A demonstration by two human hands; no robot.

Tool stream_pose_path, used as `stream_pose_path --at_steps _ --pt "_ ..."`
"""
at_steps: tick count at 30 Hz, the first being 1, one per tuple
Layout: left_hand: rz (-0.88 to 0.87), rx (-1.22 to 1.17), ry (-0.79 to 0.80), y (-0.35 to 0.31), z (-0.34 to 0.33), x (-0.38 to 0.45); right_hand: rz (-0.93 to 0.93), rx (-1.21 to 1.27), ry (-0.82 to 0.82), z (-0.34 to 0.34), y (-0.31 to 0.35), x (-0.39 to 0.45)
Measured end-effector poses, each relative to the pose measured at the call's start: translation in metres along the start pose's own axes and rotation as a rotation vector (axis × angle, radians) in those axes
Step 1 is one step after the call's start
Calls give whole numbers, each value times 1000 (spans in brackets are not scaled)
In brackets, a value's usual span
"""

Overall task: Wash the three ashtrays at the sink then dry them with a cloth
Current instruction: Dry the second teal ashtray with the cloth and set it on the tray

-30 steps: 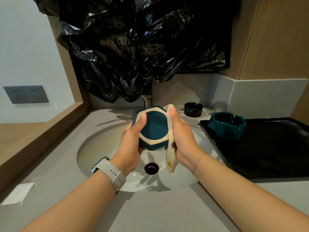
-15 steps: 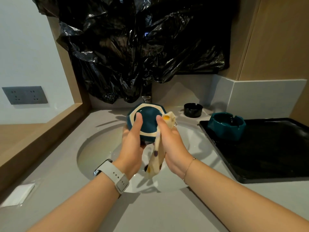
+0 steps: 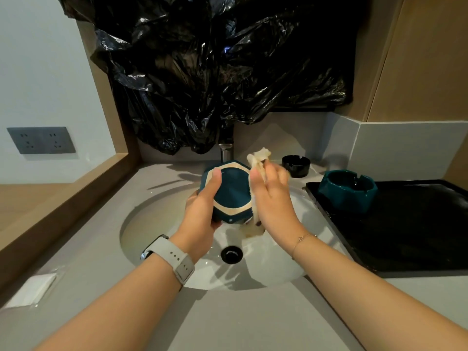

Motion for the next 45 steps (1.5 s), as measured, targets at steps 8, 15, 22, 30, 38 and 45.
stream_pose_path --at_steps 8,15,22,30,38,45 --pt "53 -12 -47 3 4 5 456 -338 37 4 -6 -3" --pt "59 -21 -91 7 14 10 662 -394 330 -10 5 -19" --pt "14 47 -129 5 7 7 509 -446 166 -1 -2 -3" --pt "39 32 -136 7 16 8 429 -391 460 8 -4 -11" --pt "-654 817 -29 -10 17 6 -680 232 -24 35 -3 20" --pt "-997 1137 152 -6 0 3 -859 419 333 37 -19 16"
Point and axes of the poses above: each hand's wrist, its own x-axis towards the middle knuckle, its own z-axis out of the back of the hand, y = z × x, the point moved 1 cm from there along x, towards the middle knuckle, and after that the axes turned 10 degrees about x, right-handed, at the moved point
